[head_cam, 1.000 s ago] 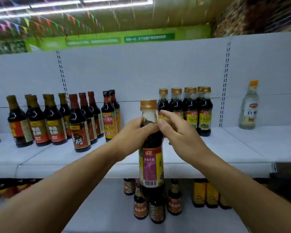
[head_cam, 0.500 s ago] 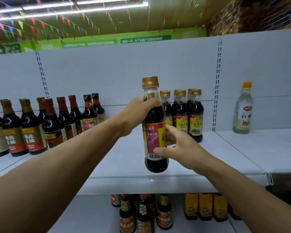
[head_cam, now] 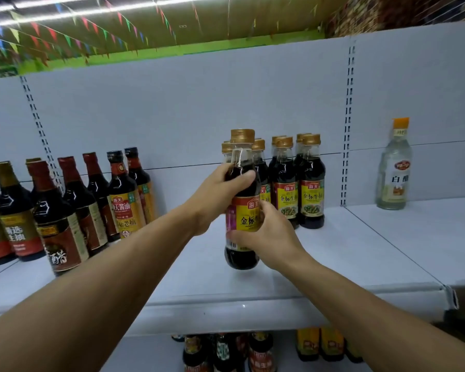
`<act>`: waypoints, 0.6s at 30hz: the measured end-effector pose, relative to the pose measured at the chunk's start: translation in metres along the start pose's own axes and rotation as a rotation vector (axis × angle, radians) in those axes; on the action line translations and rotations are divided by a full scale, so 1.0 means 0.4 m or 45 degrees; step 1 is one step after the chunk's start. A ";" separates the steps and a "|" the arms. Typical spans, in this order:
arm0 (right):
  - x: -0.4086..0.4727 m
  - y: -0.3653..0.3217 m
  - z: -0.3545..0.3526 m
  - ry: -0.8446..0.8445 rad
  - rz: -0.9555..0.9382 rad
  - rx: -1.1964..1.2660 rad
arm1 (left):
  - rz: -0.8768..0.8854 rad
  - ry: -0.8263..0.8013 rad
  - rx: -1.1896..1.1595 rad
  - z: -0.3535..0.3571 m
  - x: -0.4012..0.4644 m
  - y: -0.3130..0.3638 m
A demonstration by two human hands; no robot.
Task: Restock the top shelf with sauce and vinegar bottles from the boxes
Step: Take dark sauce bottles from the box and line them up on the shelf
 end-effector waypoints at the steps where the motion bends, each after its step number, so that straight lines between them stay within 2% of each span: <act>1: 0.014 0.012 0.007 0.043 0.000 -0.071 | -0.003 -0.011 0.019 0.003 0.002 -0.015; 4: 0.047 0.036 0.021 0.146 -0.027 -0.309 | -0.026 0.023 0.099 0.004 0.016 -0.074; 8: 0.070 0.062 0.040 0.178 -0.036 -0.452 | -0.080 0.136 0.139 -0.004 0.038 -0.137; 13: 0.103 0.083 0.064 0.160 -0.003 -0.483 | -0.156 0.210 0.119 -0.019 0.065 -0.174; 18: 0.129 0.098 0.078 0.116 -0.002 -0.418 | -0.187 0.171 0.121 -0.032 0.095 -0.183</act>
Point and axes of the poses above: each hand's wrist, its own x-axis towards the middle knuckle, its own z-axis out of the palm, y = z × x, the point moved 5 cm from there along x, towards the middle knuckle, and after that the axes turned 9 degrees about y, right-handed, at the moved point
